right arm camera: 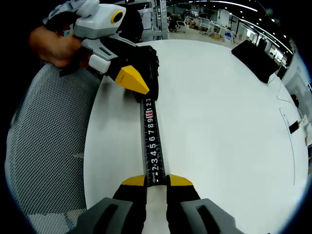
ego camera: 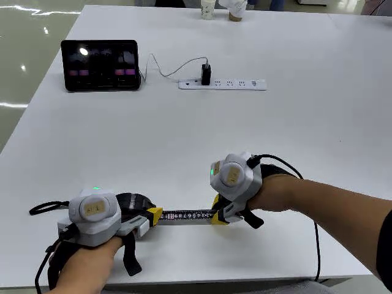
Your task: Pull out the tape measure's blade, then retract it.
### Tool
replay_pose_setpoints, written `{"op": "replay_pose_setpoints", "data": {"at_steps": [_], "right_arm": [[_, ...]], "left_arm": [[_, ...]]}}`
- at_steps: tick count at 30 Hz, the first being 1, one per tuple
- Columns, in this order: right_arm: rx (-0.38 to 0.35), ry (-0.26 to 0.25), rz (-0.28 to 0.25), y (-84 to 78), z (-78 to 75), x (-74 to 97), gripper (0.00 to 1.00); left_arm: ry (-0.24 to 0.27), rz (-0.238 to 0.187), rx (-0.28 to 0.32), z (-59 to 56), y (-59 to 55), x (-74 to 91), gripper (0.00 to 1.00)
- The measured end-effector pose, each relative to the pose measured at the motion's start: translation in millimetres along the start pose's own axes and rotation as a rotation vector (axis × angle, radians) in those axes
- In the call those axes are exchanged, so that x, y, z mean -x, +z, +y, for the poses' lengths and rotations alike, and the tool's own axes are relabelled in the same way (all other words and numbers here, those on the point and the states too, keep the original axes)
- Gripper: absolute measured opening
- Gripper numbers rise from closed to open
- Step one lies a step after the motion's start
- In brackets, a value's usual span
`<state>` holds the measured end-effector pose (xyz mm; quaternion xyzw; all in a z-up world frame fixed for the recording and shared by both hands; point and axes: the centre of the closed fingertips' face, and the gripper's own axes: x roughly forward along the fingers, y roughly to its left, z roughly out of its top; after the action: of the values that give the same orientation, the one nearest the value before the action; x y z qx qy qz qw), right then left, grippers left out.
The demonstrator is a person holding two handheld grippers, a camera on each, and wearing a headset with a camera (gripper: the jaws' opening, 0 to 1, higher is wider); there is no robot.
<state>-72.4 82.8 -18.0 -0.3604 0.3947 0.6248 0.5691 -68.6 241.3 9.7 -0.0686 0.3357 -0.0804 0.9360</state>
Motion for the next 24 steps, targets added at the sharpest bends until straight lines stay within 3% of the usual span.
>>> {"op": "replay_pose_setpoints", "data": {"at_steps": [24], "right_arm": [[-0.009,0.002,-0.013,9.4,1.5,-4.7,0.12]], "left_arm": [[0.0,-0.001,0.006,1.4,0.1,0.2,0.62]]}}
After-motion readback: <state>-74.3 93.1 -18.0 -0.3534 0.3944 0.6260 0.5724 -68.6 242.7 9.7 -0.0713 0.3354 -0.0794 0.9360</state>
